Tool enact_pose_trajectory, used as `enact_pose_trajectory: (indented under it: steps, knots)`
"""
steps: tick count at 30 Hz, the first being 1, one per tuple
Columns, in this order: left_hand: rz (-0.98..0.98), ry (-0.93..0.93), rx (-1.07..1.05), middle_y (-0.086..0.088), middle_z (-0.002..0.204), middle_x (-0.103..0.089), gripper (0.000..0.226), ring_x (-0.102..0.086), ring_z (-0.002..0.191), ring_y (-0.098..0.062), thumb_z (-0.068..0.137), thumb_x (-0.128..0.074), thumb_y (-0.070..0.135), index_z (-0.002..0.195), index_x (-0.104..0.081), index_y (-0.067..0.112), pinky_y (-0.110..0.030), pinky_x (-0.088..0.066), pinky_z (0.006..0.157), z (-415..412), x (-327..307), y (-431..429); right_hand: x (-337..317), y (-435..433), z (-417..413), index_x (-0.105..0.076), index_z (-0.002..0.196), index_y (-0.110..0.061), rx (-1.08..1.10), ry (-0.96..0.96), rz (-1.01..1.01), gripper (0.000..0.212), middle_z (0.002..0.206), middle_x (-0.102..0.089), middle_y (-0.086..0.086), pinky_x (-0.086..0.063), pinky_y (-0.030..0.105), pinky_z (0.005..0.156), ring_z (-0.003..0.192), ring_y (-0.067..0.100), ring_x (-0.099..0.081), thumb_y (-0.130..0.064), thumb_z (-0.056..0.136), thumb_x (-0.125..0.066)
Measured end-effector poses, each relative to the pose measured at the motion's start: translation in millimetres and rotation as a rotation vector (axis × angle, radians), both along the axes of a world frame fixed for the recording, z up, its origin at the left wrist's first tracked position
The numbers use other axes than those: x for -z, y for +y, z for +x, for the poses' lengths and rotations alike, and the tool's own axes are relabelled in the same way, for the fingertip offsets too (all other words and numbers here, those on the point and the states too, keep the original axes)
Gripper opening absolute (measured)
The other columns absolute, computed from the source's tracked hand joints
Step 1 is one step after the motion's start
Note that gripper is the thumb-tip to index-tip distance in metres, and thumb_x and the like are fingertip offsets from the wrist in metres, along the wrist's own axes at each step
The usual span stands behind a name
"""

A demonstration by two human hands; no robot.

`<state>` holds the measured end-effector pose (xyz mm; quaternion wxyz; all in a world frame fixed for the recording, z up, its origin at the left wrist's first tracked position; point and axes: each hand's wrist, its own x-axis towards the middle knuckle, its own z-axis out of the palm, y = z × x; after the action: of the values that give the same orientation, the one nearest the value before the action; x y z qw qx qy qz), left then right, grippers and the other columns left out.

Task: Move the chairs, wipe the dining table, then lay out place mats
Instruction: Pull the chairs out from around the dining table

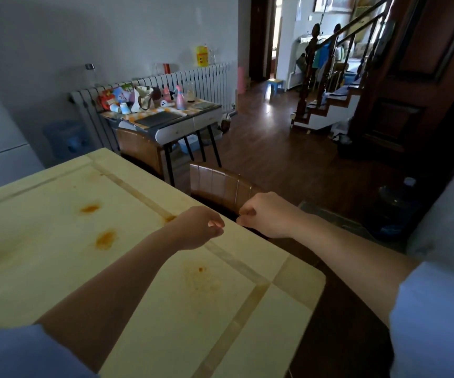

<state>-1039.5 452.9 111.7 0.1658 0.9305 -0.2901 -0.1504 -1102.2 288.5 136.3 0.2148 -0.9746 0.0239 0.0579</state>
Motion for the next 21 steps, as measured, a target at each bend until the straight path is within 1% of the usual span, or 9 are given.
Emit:
enact_pose_trajectory:
  steps: [2,5,7,8,9,10,13,18,21]
  knots:
    - [0.018,-0.007,0.009,-0.002,0.127,-0.06,0.03,-0.057,0.114,-0.017,0.094,-0.053,0.028,0.121,-0.063,0.019,-0.032,-0.044,0.098,9.1,0.3,-16.8,2.4,-19.3,13.6,-0.067,0.111,-0.006,-0.009,0.013,0.01,0.04,0.111,-0.068,0.013,-0.053,0.046,0.09,0.1,0.028,-0.065,-0.038,0.092,-0.054]
    - [0.027,-0.013,0.007,-0.001,0.127,-0.06,0.031,-0.057,0.115,-0.017,0.095,-0.052,0.028,0.122,-0.062,0.018,-0.032,-0.044,0.098,21.2,-0.1,-44.9,2.2,-47.7,32.8,-0.066,0.112,-0.005,-0.043,0.04,0.024,0.041,0.111,-0.068,0.013,-0.052,0.046,0.09,0.1,0.027,-0.065,-0.038,0.093,-0.053]
    - [0.035,-0.016,-0.005,-0.001,0.127,-0.061,0.031,-0.056,0.115,-0.016,0.095,-0.052,0.028,0.123,-0.062,0.018,-0.03,-0.043,0.097,31.5,0.8,-70.4,1.9,-72.7,46.6,-0.068,0.107,-0.006,-0.08,0.039,0.034,0.038,0.104,-0.069,0.013,-0.054,0.041,0.085,0.094,0.026,-0.066,-0.038,0.092,-0.053]
    - [0.032,-0.013,-0.019,0.0,0.126,-0.062,0.031,-0.057,0.115,-0.015,0.095,-0.052,0.028,0.122,-0.062,0.018,-0.028,-0.043,0.096,37.1,1.1,-83.9,1.8,-87.0,54.0,-0.069,0.103,-0.006,-0.1,0.037,0.037,0.037,0.099,-0.07,0.013,-0.054,0.037,0.079,0.09,0.026,-0.066,-0.037,0.092,-0.053]
    - [0.026,-0.011,-0.04,0.001,0.125,-0.063,0.031,-0.058,0.113,-0.014,0.094,-0.053,0.028,0.122,-0.062,0.018,-0.028,-0.044,0.096,42.5,1.5,-97.8,2.1,-101.7,61.7,-0.069,0.1,-0.006,-0.118,0.039,0.041,0.035,0.095,-0.069,0.013,-0.051,0.034,0.073,0.086,0.025,-0.066,-0.036,0.092,-0.053]
    - [0.015,-0.009,-0.065,0.001,0.123,-0.064,0.03,-0.059,0.112,-0.014,0.094,-0.053,0.028,0.121,-0.063,0.019,-0.028,-0.045,0.096,49.7,2.4,-113.4,1.2,-117.7,69.9,-0.069,0.099,-0.007,-0.138,0.039,0.039,0.033,0.093,-0.07,0.011,-0.05,0.033,0.071,0.084,0.024,-0.066,-0.035,0.093,-0.053]
    - [0.008,-0.004,-0.125,0.0,0.121,-0.065,0.028,-0.06,0.109,-0.013,0.094,-0.054,0.027,0.119,-0.064,0.018,-0.029,-0.047,0.096,63.8,3.0,-150.9,2.2,-157.0,89.9,-0.069,0.105,-0.01,-0.187,0.05,0.047,0.033,0.099,-0.07,0.009,-0.055,0.039,0.081,0.088,0.022,-0.067,-0.036,0.093,-0.054]
    - [0.031,0.022,-0.211,0.002,0.121,-0.065,0.029,-0.058,0.109,-0.012,0.094,-0.053,0.024,0.119,-0.065,0.018,-0.022,-0.042,0.09,71.4,2.4,-194.7,6.4,-203.9,117.0,-0.068,0.111,-0.01,-0.263,0.075,0.071,0.034,0.11,-0.069,0.008,-0.054,0.04,0.089,0.098,0.022,-0.065,-0.036,0.093,-0.054]
    - [0.066,0.011,-0.239,0.001,0.121,-0.065,0.029,-0.058,0.11,-0.012,0.094,-0.053,0.025,0.119,-0.065,0.018,-0.021,-0.041,0.089,80.4,1.4,-206.4,9.2,-217.0,128.9,-0.067,0.112,-0.01,-0.308,0.076,0.065,0.036,0.112,-0.068,0.008,-0.053,0.042,0.091,0.101,0.023,-0.065,-0.037,0.093,-0.054]
